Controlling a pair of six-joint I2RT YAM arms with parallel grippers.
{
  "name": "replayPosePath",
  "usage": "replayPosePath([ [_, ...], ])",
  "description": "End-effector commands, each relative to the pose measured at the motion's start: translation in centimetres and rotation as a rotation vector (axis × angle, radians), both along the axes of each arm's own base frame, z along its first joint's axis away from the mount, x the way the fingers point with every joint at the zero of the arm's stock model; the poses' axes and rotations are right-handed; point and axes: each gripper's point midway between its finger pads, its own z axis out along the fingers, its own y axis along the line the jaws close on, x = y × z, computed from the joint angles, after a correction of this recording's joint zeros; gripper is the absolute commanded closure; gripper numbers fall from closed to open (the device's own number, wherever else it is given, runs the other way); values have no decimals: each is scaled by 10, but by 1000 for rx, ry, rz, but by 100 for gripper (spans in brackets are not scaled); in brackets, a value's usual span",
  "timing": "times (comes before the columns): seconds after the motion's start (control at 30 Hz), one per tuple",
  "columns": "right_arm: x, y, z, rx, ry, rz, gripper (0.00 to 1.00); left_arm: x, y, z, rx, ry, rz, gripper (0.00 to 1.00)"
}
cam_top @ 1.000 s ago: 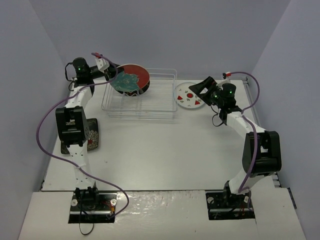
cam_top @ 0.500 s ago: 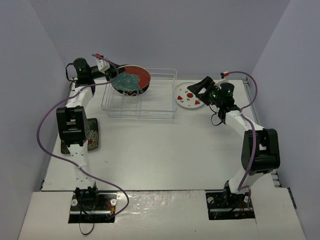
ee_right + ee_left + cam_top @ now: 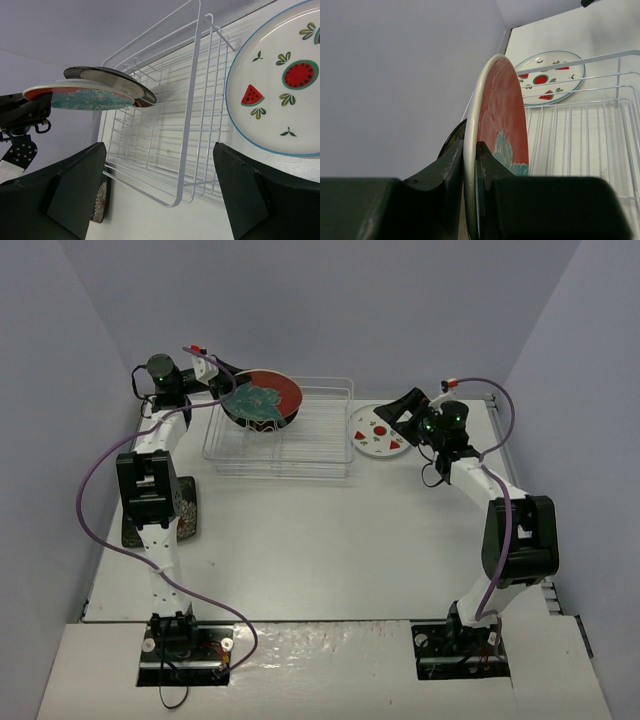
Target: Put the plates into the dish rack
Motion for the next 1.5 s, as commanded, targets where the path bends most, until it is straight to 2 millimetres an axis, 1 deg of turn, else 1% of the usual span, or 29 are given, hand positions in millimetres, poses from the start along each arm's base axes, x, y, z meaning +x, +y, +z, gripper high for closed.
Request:
replayPosePath([
  [0.0,9,10,39,20,-117,29,15,-22,13,70,79,-397,-28,100],
  [0.1,10,11,40,21,-116,33,15,-27,12,84,87,-443,-36,100],
  [0.13,10,12,42,23,-119,38,15,-26,12,85,89,-442,-37,100],
  [0.23,10,12,44,21,-125,40,15,-26,13,87,94,-443,-37,100],
  [0.37,11,14,42,22,-121,44,15,-27,12,83,99,-438,-48,100],
  [0.53,10,15,41,27,-118,51,15,-27,8,66,98,-394,-69,100],
  [0.57,10,14,41,26,-118,50,15,-28,6,58,97,-376,-77,100],
  [0.6,10,14,42,26,-120,50,15,-28,5,56,98,-374,-82,100],
  [0.7,10,15,39,26,-112,54,15,-28,3,34,92,-342,-88,100],
  [0.8,11,16,35,25,-101,57,15,-26,0,23,87,-326,-93,100],
  [0.97,13,17,29,26,-90,60,15,-25,0,13,83,-299,-94,100],
  [1.13,18,17,16,13,-56,59,14,-21,-3,4,72,-280,-85,100],
  [1.17,20,17,15,5,-56,59,14,-22,-3,2,67,-268,-82,93],
  [1.2,21,15,13,-7,-51,53,14,-22,-3,2,63,-265,-77,79],
  [1.3,23,9,6,-44,-25,22,14,-23,-3,6,58,-266,-73,33],
  [1.33,23,8,5,-51,-24,18,14,-24,-3,8,56,-256,-73,20],
  [1.37,23,8,5,-55,-24,17,14,-25,-4,10,53,-245,-74,14],
  [1.43,22,8,6,-57,-26,22,14,-27,-3,18,50,-242,-74,8],
  [1.47,22,8,6,-59,-27,23,14,-29,-3,23,49,-241,-74,7],
])
